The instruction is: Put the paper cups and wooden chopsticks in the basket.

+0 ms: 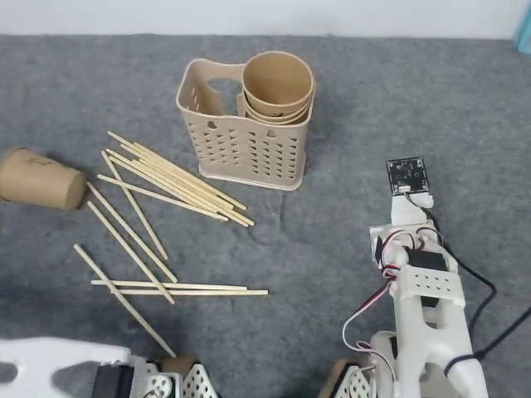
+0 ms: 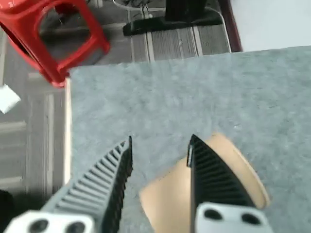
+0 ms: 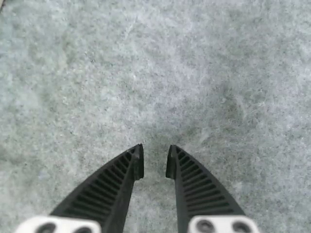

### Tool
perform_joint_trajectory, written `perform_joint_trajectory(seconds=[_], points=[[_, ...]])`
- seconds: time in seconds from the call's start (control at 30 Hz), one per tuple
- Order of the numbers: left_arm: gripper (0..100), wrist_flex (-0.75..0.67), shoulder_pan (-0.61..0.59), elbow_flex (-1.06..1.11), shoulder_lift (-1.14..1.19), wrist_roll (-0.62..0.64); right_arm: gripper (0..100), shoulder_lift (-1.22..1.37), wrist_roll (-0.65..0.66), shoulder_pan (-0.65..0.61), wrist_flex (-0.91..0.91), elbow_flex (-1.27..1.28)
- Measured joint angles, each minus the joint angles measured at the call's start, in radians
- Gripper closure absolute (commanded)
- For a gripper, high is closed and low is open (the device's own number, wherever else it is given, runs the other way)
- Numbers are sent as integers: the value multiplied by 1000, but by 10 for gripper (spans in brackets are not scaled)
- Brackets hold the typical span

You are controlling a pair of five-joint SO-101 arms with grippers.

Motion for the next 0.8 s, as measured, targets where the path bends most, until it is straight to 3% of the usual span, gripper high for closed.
perform_joint_trajectory(seconds=[0.27, 0.5, 0.8], points=[[824, -25, 71, 15, 215, 11, 908, 0, 0, 0, 0, 0], [857, 221, 172, -52, 230, 8, 908, 0, 0, 0, 0, 0], [906, 244, 265, -74, 230, 5, 908, 0, 0, 0, 0, 0]])
